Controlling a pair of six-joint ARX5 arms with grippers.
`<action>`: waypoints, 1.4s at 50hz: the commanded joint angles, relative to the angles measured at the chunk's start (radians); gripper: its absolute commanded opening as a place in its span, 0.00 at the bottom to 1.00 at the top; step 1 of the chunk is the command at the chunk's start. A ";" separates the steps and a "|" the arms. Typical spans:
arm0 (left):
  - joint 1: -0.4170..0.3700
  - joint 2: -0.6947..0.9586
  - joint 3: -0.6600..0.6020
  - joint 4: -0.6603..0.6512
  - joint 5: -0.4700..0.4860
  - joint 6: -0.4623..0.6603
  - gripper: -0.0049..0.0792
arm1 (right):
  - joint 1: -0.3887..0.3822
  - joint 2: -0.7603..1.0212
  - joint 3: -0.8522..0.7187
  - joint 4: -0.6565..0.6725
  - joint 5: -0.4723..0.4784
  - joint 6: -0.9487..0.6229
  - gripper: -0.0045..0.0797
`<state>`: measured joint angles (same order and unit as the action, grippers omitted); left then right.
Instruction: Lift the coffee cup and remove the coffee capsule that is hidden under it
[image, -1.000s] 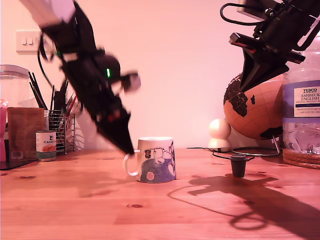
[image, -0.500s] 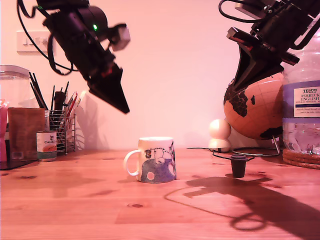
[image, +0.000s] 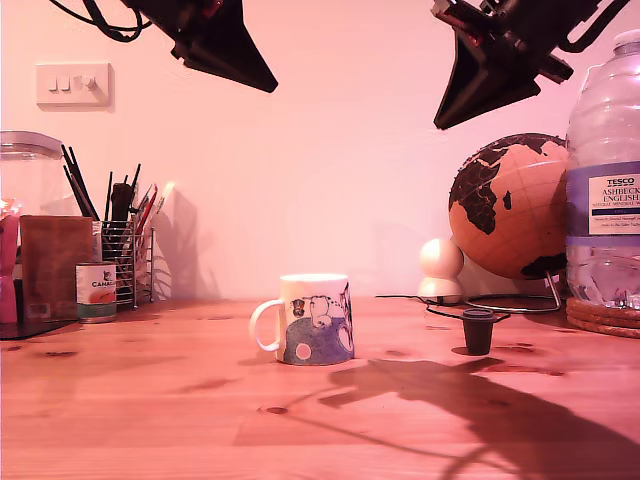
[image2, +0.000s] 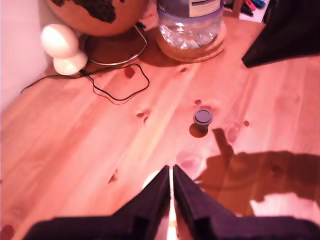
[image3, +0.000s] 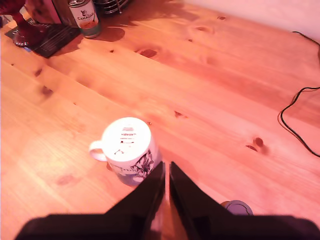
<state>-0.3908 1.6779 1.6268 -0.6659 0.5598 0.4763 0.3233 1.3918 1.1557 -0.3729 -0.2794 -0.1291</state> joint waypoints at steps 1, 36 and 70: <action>-0.002 0.001 -0.004 0.008 0.009 -0.008 0.04 | 0.012 0.008 -0.008 0.018 0.003 0.002 0.04; -0.038 -0.287 -0.012 -0.020 0.065 -0.085 0.03 | 0.109 -0.266 -0.010 -0.053 0.071 0.016 0.04; -0.039 -0.693 -0.595 0.279 -0.007 -0.171 0.03 | 0.227 -0.606 -0.215 -0.082 0.150 0.001 0.04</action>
<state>-0.4294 1.0031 1.0664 -0.4160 0.5545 0.3141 0.5434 0.8005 0.9955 -0.4644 -0.1390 -0.1295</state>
